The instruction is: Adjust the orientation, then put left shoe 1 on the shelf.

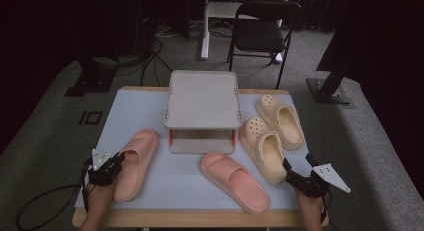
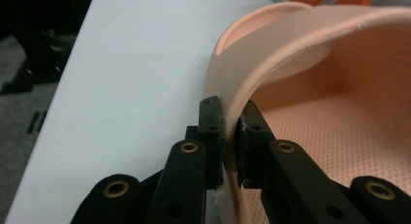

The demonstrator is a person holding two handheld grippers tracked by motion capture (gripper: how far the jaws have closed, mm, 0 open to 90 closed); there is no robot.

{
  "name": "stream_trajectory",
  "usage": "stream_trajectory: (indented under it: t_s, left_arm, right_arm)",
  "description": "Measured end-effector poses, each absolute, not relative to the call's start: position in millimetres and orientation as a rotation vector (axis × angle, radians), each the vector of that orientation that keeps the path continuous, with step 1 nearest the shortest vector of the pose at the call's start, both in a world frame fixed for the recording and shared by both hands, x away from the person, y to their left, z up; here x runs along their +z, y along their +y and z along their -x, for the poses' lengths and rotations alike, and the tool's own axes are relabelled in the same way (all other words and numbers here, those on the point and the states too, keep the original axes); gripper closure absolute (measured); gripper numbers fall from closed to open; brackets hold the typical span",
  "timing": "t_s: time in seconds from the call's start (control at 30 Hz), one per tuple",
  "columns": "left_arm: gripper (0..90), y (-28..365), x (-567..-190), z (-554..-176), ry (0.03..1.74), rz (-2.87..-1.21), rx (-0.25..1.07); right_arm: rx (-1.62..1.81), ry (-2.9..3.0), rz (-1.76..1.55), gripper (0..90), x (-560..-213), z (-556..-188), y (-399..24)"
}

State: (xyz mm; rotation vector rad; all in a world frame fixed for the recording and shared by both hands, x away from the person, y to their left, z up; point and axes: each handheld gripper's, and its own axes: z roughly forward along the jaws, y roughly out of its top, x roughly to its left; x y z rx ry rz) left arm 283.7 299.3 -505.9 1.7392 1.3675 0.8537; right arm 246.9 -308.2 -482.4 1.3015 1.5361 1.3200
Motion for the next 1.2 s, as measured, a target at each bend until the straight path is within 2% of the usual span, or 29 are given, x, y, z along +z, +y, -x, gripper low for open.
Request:
stream_trajectory:
  t_s: [0.17, 0.4, 0.43, 0.5, 0.57, 0.67, 0.7, 0.73, 0.83, 1.07, 1.2]
  left_arm:
    - [82.9, 289.8, -502.9, -288.2, 1.400, -1.721, 0.875]
    - [81.2, 279.6, -511.3, -290.6, 1.374, -1.753, 0.829]
    - [78.8, 280.7, -510.5, -291.0, 1.362, -1.762, 0.796]
    - [62.9, 282.0, -508.6, -293.2, 1.366, -1.761, 0.773]
    - [54.9, 284.6, -507.6, -296.2, 1.352, -1.789, 0.727]
    - [54.1, 286.9, -510.4, -297.8, 1.336, -1.807, 0.723]
    - [57.5, 288.0, -510.8, -298.0, 1.334, -1.810, 0.721]
    - [66.3, 290.1, -510.8, -298.7, 1.343, -1.796, 0.704]
    - [75.7, 287.2, -511.5, -298.9, 1.353, -1.796, 0.731]
    - [82.9, 282.5, -506.4, -295.2, 1.381, -1.777, 0.785]
    - [83.1, 277.9, -498.7, -289.6, 1.372, -1.763, 0.829]
  right_arm:
    - [1.327, 1.538, -1.296, 10.9, -481.9, -246.8, -307.8]
    - [1.333, 1.552, -1.290, 10.9, -482.4, -246.7, -308.5]
    - [1.334, 1.552, -1.290, 10.9, -482.5, -246.7, -308.7]
    - [1.333, 1.553, -1.291, 10.9, -482.6, -246.5, -309.2]
    - [1.336, 1.554, -1.290, 10.9, -482.6, -246.4, -309.6]
    - [1.335, 1.557, -1.290, 10.9, -482.7, -246.3, -309.4]
    - [1.334, 1.558, -1.289, 10.9, -482.9, -246.6, -309.2]
    - [1.332, 1.561, -1.286, 10.9, -482.9, -246.7, -308.7]
    - [1.331, 1.564, -1.283, 10.9, -483.0, -246.7, -308.4]
    - [1.334, 1.563, -1.284, 11.0, -482.8, -246.3, -308.9]
    - [1.332, 1.564, -1.282, 11.0, -482.7, -247.1, -308.6]
